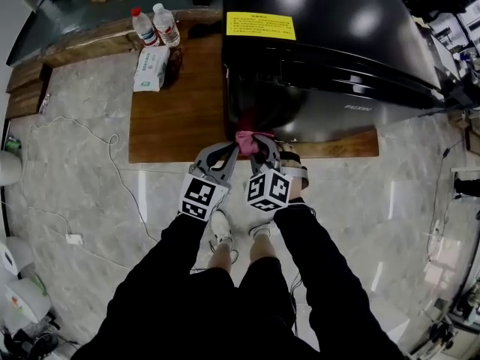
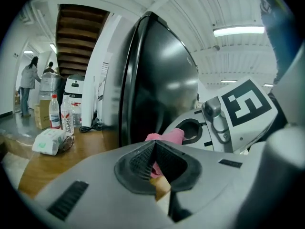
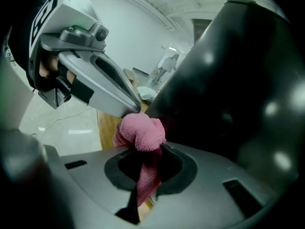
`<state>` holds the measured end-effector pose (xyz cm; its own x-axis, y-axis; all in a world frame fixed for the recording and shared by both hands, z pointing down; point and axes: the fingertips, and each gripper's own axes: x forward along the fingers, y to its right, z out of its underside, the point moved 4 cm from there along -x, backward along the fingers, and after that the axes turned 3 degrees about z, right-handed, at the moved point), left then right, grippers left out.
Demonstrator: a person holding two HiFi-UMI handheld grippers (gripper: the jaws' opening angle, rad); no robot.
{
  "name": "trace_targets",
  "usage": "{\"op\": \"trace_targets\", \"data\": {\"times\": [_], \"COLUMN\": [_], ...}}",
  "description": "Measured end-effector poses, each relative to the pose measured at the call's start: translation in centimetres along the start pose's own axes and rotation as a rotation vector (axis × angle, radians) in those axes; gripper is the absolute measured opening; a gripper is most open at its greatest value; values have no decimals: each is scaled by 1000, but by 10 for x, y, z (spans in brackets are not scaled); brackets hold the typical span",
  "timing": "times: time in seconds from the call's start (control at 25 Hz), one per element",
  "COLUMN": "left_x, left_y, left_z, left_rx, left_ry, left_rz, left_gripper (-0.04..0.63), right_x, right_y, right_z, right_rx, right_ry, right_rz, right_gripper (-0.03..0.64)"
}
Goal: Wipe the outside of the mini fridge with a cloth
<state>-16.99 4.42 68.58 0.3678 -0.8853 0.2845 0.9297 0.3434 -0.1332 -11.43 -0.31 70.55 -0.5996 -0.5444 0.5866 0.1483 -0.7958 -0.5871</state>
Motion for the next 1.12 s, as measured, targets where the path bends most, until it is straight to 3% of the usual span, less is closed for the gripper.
{"op": "trace_targets", "data": {"times": [0.36,0.68,0.92,1.12], "left_x": [17,14,-12,-30], "left_y": [-10,-16,7,55], "left_z": [48,65,15,-57], "left_rx": [-58,-109,-104,-63], "left_ry": [-95,-155,-83,8], "left_rz": [-24,-48,-55,-20], "left_gripper": [5,5,5,5], "right_x": [40,62,-1,-92], "right_y": [-37,-58,-34,15], "right_z": [32,51,25,2], "right_rx": [-3,8,87,148], "right_ry": [-93,-166,-57,68], "right_rz": [-106,-185,-122,33], "right_gripper": [46,46,46,46]}}
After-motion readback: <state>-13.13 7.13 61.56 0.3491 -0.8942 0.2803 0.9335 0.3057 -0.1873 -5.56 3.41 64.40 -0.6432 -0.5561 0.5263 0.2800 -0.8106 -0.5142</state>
